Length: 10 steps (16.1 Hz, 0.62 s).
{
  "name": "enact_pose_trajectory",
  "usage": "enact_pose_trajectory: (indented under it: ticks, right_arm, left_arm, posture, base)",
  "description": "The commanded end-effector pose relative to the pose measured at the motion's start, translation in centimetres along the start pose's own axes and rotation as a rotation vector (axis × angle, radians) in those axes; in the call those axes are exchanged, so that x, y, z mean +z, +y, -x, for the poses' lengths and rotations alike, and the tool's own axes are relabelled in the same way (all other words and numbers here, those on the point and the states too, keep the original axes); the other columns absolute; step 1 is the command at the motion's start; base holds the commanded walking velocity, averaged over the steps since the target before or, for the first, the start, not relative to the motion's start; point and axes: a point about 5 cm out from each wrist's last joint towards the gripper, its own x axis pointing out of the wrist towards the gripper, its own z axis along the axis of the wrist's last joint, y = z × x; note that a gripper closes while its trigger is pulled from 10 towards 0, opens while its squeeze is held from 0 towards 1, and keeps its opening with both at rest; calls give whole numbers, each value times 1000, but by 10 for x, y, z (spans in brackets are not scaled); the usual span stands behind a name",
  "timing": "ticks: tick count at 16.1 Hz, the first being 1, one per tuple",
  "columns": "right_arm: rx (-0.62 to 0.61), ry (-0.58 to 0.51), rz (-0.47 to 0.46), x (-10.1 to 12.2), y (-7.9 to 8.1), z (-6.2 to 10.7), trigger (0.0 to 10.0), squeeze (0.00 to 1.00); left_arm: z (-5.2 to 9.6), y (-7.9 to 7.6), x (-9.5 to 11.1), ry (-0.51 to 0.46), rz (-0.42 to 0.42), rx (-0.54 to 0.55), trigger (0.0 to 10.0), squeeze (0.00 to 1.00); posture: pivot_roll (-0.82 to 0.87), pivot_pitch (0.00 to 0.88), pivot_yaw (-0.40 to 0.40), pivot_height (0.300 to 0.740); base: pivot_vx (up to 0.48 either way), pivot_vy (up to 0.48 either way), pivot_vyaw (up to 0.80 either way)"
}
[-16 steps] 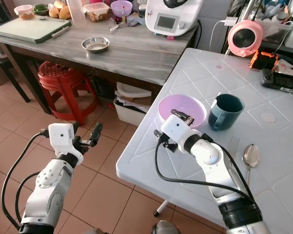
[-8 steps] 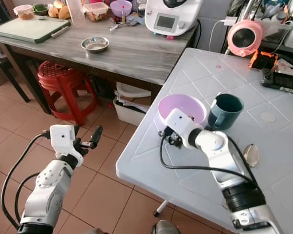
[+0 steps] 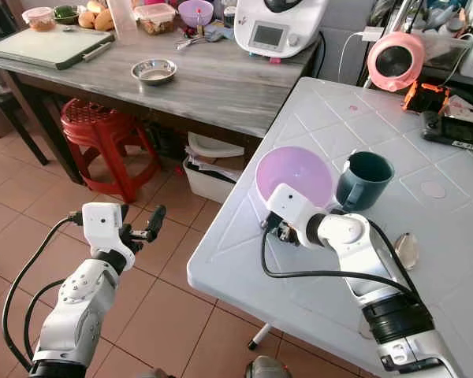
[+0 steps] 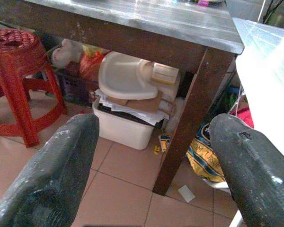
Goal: Setting the table
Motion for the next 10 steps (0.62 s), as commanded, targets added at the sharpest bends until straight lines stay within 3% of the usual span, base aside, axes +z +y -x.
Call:
enact_pose_trajectory:
  ticks: [1,10]
  right_arm:
    - [24,19,5,-3,4,0,0,0]
    - [21,24,55,-6,6,1,0,0]
  left_arm:
    - [0,1,-1,17,-17,-3,10000,0]
    - [0,0,-2,29,-23,-4,10000,0]
  posture:
    - [-59,0,27,740]
    - [-56,0,25,740]
  base:
    - [0,0,0]
    - [0,0,0]
